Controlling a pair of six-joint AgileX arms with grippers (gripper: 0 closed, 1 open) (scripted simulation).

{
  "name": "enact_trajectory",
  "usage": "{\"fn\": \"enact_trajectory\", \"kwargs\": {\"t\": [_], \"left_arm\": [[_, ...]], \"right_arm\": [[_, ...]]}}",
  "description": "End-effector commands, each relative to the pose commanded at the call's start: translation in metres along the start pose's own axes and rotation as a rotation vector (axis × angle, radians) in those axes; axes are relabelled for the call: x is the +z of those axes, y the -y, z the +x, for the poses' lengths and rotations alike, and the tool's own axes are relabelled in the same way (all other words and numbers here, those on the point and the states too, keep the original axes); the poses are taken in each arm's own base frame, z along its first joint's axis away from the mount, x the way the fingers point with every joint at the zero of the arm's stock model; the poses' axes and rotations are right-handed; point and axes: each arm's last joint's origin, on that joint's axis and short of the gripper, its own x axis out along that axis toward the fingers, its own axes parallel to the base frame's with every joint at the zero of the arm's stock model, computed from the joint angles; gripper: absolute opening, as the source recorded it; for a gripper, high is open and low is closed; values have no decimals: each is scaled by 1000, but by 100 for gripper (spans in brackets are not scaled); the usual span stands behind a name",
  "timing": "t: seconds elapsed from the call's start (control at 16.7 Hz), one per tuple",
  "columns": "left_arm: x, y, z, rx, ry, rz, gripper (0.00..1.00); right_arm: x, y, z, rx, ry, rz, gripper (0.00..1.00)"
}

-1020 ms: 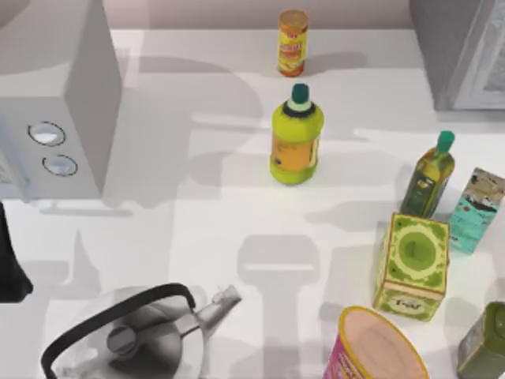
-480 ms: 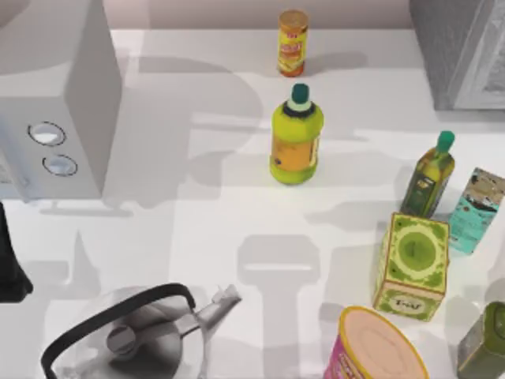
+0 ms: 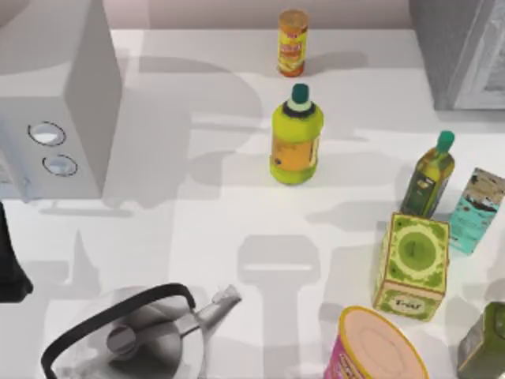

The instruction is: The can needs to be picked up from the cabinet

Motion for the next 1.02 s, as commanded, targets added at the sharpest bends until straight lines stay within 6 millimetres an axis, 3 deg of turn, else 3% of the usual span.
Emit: {"fn": "enact_trajectory", "kwargs": {"t": [0.3, 0.6, 0.84, 1.02], "left_arm": [[0, 0, 0, 0, 0, 0, 100], [0, 0, 0, 0, 0, 0, 100], [0, 0, 0, 0, 0, 0, 100], [0, 0, 0, 0, 0, 0, 100]], "right_arm": [[28, 6, 12, 79, 31, -15, 0], [56, 29, 50, 210, 27, -41, 0], [59, 70, 93, 336, 7, -52, 0], [43, 115, 120, 434, -7, -50, 0]]}}
